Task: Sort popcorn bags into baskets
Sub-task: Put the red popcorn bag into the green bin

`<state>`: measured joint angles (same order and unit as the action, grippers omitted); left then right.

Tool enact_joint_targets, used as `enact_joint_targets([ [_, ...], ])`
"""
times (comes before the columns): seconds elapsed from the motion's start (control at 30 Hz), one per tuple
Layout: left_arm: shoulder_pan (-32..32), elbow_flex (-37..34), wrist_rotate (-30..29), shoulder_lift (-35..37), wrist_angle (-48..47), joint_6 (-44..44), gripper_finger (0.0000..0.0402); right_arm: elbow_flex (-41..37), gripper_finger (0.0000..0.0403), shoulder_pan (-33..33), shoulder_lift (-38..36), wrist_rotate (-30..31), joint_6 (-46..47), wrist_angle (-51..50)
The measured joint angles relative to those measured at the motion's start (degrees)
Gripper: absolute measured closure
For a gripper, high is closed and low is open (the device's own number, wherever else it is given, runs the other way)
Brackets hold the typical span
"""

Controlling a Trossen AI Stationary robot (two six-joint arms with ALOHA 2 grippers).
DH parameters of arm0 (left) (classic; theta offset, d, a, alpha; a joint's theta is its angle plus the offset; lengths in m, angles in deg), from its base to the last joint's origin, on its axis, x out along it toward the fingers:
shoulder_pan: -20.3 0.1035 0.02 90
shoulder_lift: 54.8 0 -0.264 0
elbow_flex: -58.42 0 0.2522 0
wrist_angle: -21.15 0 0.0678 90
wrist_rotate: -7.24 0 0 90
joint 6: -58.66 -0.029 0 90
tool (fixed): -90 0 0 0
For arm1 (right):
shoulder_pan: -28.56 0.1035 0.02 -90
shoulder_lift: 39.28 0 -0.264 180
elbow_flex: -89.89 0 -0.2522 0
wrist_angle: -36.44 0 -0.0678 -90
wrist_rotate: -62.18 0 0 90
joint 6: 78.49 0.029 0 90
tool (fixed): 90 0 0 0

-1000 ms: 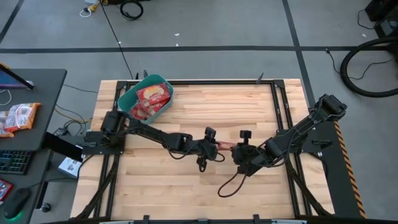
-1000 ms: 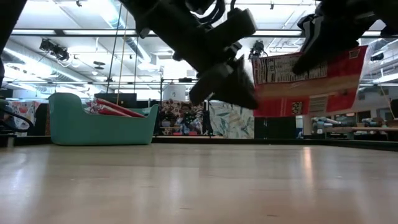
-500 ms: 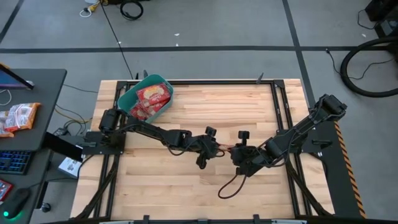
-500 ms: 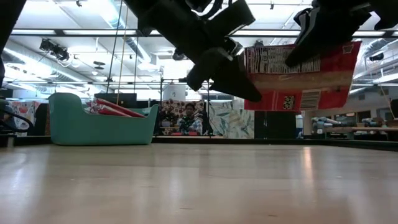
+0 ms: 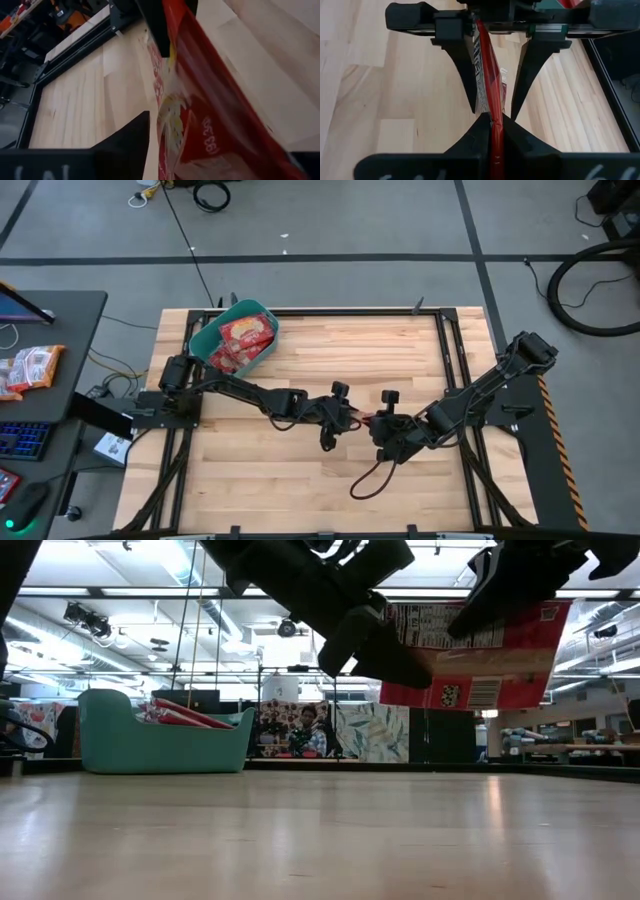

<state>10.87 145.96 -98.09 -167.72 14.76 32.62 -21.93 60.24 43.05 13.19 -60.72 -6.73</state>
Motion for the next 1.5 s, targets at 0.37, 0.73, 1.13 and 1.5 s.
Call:
enact_joint_targets([
  [0.37, 0.0, 0.0, -2.2, -0.1, 0.0, 0.1, 0.0342, 0.0, 0.0371, 0.0, 0.0, 0.0, 0.0, -0.1],
  [0.73, -0.1, -0.2, -3.4, 1.3, -1.5, 1.3, 0.0361, 0.0, 0.0326, -0.6, -0.8, -1.5, 5.2, -2.4],
  [1.13, 0.0, -0.1, -12.5, 7.4, -15.8, 5.1, 0.0364, 0.0, 0.0214, -1.7, -11.7, -1.4, 12.1, -13.6],
  [1.5, -0.2, -1.0, -26.2, 17.6, -35.3, 17.1, 0.0365, -6.1, 0.02, -1.4, -16.0, 2.0, 12.1, -14.5],
])
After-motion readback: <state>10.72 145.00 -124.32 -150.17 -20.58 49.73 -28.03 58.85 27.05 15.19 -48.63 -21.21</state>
